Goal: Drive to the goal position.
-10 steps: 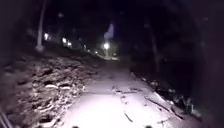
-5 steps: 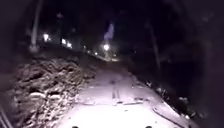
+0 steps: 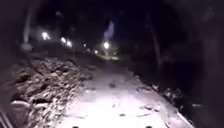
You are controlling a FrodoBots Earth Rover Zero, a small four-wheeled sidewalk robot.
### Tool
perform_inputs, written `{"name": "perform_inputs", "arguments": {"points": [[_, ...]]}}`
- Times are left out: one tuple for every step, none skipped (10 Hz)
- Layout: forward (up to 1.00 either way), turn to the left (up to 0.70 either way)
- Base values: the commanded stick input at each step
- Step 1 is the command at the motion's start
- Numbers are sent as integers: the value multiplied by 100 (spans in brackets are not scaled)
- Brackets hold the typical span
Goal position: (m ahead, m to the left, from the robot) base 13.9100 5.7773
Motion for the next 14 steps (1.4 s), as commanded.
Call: {"name": "perform_inputs", "arguments": {"points": [[70,0],[70,0],[70,0],[70,0],[70,0],[70,0],[70,0],[70,6],[70,12],[70,19],[70,7],[70,0],[70,0],[70,0]]}}
